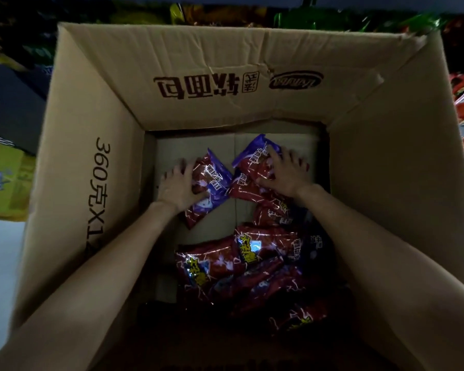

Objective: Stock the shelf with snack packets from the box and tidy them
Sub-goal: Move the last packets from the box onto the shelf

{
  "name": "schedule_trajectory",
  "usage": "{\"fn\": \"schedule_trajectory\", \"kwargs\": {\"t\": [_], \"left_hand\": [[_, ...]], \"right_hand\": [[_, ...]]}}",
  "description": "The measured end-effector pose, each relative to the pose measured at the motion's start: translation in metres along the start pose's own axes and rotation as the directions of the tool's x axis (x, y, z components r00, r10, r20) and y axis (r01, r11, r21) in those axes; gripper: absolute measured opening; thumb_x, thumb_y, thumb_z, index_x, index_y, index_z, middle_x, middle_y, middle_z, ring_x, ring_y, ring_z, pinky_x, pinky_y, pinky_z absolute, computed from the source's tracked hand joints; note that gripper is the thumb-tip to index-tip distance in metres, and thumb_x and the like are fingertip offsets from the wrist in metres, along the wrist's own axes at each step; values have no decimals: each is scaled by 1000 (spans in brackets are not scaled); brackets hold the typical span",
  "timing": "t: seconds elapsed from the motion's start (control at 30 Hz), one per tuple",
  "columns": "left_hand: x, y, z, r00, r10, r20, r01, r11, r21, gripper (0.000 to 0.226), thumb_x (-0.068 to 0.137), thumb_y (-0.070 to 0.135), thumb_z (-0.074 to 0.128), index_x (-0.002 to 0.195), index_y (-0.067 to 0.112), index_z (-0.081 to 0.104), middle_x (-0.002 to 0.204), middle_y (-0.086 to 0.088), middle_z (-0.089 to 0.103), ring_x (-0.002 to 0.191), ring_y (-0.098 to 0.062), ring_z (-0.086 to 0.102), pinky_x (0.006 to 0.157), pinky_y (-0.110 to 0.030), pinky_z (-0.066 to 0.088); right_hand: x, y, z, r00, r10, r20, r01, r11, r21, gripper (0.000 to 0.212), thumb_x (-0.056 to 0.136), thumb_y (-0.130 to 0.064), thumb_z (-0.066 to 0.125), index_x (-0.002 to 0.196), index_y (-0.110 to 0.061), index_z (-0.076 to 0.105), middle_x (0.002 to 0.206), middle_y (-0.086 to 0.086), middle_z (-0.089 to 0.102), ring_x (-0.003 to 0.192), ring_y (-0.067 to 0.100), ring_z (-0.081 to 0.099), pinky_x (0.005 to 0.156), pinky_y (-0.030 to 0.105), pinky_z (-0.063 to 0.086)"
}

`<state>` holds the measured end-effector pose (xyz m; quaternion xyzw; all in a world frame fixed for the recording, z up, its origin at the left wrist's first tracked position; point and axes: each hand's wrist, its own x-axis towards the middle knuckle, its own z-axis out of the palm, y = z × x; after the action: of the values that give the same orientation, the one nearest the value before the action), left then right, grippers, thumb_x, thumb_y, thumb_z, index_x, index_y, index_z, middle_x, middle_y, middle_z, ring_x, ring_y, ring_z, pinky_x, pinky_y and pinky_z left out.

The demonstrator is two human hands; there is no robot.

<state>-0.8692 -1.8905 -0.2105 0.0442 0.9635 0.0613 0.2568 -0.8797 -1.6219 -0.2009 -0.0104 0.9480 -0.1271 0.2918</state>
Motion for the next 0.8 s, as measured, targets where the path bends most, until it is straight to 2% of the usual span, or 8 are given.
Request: {"fn": "schedule_trajectory", "kwargs": {"t": [0.07, 0.17, 0.23, 0.37, 0.5, 0.57, 0.7, 0.8], "left_hand": [[-4, -3, 3, 1000, -9, 15, 9, 999, -34, 100, 75, 59, 66, 149, 28, 5, 139, -19, 40, 126, -37, 39, 103, -46, 31], [-20, -3, 2, 999, -8, -42, 2, 991, -132, 95, 77, 49, 69, 148, 25, 11, 131, -17, 44, 121, -34, 43, 97, -43, 37], [-32, -1, -4, 995, 12, -101, -30, 982, -185, 88, 81, 41, 68, 147, 24, 13, 129, -17, 45, 119, -32, 44, 94, -42, 39], [-58, 1, -27, 982, 22, -186, -46, 991, -128, 74, 90, 28, 60, 148, 18, 16, 129, -19, 43, 118, -34, 45, 95, -43, 41], [-92, 3, -55, 970, -13, -243, -26, 988, -155, 68, 93, 29, 56, 148, 21, 16, 127, -19, 44, 114, -34, 50, 93, -42, 43], [-110, 3, -65, 980, -23, -196, -32, 963, -269, 75, 91, 34, 59, 149, 26, 13, 132, -16, 45, 116, -30, 51, 94, -39, 43], [-131, 5, -56, 996, 14, 89, 27, 896, -443, 83, 87, 37, 62, 149, 28, 8, 140, -7, 46, 116, -19, 55, 90, -30, 45], [-135, 9, -34, 981, 30, 193, 60, 894, -444, 77, 89, 34, 60, 149, 30, 11, 136, -7, 50, 113, -19, 57, 93, -34, 48]], "right_hand": [[0, 0, 1, 999, -4, 35, 4, 1000, 2, 96, 80, -65, 56, 151, -32, 0, 158, 13, -3, 144, 38, 2, 114, 55, 5], [-5, -3, -2, 998, -35, 46, 37, 998, -52, 97, 76, -68, 59, 150, -35, 6, 158, 14, 4, 143, 39, 9, 114, 57, 7], [-8, -5, -3, 996, -59, 73, 65, 994, -83, 98, 75, -70, 58, 150, -35, 6, 158, 13, 1, 143, 39, 6, 114, 59, 4], [-15, -8, 2, 991, -86, 101, 92, 995, -49, 106, 72, -71, 61, 151, -32, 1, 159, 12, -7, 143, 40, -2, 112, 61, 5], [-21, -12, 2, 991, -74, 112, 74, 997, 4, 106, 73, -67, 62, 151, -32, 0, 159, 10, -8, 143, 40, -5, 112, 60, 10], [-21, -12, 0, 990, -91, 111, 93, 995, -19, 104, 74, -68, 61, 151, -31, 2, 159, 10, -6, 144, 40, -3, 113, 60, 8], [-21, -8, -2, 985, -128, 113, 136, 988, -67, 102, 74, -69, 60, 151, -31, 5, 159, 11, -3, 144, 39, -1, 114, 59, 5], [-33, -10, 0, 946, -323, 19, 322, 937, -137, 90, 76, -68, 59, 148, -29, 22, 157, 11, 7, 143, 36, 3, 114, 59, 3]]}}
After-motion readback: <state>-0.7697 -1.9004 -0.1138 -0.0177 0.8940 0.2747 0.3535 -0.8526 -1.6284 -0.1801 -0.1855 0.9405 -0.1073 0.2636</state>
